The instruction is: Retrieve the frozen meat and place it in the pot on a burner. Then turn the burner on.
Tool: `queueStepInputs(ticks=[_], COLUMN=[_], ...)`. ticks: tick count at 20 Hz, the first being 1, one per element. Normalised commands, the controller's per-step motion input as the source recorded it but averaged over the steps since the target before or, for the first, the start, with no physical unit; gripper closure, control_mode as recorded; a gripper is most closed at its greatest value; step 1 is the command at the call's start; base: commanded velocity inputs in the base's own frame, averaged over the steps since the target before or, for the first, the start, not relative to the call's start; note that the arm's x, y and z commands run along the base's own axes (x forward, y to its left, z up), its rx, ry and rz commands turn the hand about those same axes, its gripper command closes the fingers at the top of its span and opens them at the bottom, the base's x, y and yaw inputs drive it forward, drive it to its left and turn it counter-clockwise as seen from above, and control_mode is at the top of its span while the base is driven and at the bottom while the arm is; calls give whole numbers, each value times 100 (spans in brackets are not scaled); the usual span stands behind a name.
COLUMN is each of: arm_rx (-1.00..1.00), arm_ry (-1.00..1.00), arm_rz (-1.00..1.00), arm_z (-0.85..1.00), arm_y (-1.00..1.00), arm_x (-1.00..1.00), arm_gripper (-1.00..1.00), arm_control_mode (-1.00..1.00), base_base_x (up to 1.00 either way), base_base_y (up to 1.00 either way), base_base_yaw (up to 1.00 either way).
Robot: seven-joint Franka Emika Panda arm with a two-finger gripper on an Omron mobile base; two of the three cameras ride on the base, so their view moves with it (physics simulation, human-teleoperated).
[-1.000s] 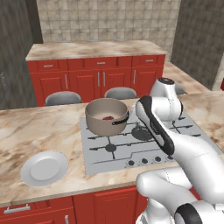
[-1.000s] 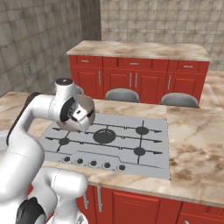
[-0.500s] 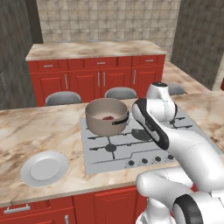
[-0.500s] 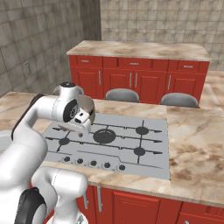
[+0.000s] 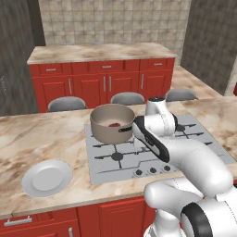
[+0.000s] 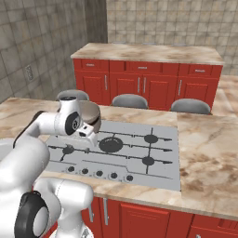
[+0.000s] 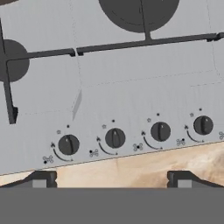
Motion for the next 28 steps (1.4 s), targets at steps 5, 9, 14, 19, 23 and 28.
queueStepInputs(ticks=[5,9,14,19,23,28], arm_rx=[0,0,0,0,0,0], arm_ry=[0,0,0,0,0,0], arm_rz=[1,3,6,3,0,0], arm_z=[-44,-43,-36,-29,-29,-28], arm_y=[-25,-10,9,2,0,0], arm_x=[0,-3,0,-5,-27,-14], arm_gripper=[-100,-100,-100,-100,-100,-100], arm_control_mode=[-100,-100,-100,-100,-100,-100], base_base_x=[0,0,0,0,0,0], base_base_y=[0,0,0,0,0,0], base_base_yaw=[0,0,0,0,0,0])
